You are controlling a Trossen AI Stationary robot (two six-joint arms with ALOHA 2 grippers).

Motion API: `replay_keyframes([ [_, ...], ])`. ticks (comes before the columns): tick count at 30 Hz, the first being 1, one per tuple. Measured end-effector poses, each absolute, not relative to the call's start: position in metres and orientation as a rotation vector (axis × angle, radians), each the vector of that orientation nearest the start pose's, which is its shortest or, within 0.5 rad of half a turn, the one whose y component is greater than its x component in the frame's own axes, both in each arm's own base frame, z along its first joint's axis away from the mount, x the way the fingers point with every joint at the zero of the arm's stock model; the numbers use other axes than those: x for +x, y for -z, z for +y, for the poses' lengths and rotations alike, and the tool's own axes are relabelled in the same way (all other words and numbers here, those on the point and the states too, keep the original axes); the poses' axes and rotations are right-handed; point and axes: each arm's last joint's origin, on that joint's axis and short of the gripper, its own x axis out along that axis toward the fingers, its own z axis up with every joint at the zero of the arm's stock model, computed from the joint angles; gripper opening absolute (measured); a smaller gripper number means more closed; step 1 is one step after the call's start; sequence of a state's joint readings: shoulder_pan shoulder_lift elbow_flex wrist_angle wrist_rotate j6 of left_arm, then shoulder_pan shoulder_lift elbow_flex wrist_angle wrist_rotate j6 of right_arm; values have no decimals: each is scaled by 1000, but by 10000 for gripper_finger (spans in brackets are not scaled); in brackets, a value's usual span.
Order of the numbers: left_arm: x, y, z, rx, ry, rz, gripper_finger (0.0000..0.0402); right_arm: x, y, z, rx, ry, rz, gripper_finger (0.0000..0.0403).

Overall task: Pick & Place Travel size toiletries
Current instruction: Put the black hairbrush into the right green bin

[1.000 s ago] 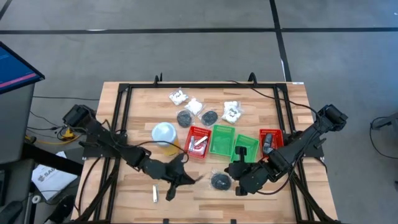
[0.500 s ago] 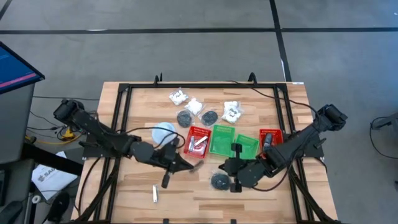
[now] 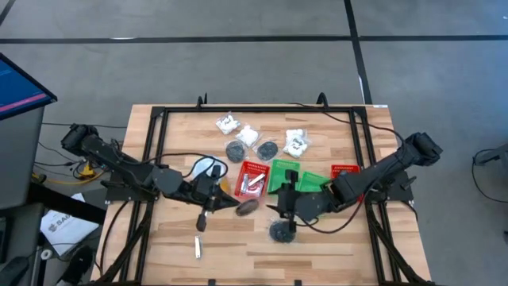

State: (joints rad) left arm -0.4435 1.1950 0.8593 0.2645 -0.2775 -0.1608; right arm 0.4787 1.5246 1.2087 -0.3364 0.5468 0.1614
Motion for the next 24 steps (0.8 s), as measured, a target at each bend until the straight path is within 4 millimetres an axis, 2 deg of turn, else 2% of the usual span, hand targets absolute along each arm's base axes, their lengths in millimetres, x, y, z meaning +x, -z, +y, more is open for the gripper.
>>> replay_keyframes([
  [5, 247, -318, -109, -129, 160, 83, 0, 310, -298, 134, -175, 109, 496, 218],
  [9, 247, -318, -109, -108, 161, 83, 0, 315, -302, 131, -144, 59, 466, 248],
  [17, 247, -318, -108, -98, 155, 82, 0, 324, -310, 124, -137, -53, 384, 255],
  [24, 250, -318, -101, -60, 121, 75, 0, 329, -314, 116, -129, -62, 341, 249],
])
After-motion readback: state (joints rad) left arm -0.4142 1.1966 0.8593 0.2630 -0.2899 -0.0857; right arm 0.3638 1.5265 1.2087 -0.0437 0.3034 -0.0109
